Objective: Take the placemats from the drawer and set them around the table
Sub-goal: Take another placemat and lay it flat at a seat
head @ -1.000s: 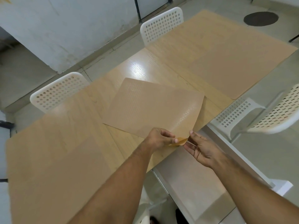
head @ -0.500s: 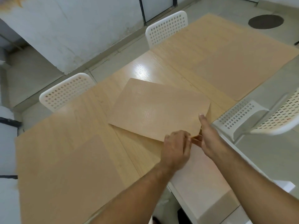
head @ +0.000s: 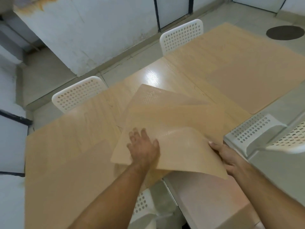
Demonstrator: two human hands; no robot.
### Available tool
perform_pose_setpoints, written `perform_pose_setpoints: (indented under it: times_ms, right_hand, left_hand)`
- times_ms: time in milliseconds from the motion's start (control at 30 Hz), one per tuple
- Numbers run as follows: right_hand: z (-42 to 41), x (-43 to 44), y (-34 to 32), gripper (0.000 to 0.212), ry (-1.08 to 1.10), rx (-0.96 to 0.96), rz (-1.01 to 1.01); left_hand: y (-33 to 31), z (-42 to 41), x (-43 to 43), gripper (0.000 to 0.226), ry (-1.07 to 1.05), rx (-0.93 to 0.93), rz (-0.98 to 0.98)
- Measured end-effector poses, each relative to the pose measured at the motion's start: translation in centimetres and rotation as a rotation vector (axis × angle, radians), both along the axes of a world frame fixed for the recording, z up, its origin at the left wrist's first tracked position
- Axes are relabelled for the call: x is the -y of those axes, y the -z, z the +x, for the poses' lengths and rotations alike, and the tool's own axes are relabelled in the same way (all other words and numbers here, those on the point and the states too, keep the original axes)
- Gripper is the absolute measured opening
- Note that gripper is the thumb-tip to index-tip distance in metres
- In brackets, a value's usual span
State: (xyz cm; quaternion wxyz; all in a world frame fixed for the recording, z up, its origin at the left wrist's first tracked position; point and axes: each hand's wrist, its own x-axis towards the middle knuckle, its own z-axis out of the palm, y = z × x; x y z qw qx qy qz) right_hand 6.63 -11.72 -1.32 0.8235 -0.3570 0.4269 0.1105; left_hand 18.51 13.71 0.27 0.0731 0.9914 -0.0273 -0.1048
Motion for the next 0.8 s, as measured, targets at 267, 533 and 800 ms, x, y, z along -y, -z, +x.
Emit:
perform_pose_setpoints:
  times_ms: [267,533,800]
  right_hand:
    - [0.7,-0.6,0.3,0.037,-0.102,0.099,0.072]
    - [3.5,-4.9,-1.4,0.031,-0.241,0.094,-0.056]
    - [5.2,-21.0,-4.8,0.025,-0.636,0.216,-0.344]
  left_hand:
    - [0.5,3.8,-11.2,0.073,-0.809,-0.160,-0.520]
    - [-1.1,0.8,-19.5,0.030,-0.741,-0.101,-0.820]
    - [-5.9,-6.0,-36.6,0.034,-0.908,0.188,-0.709]
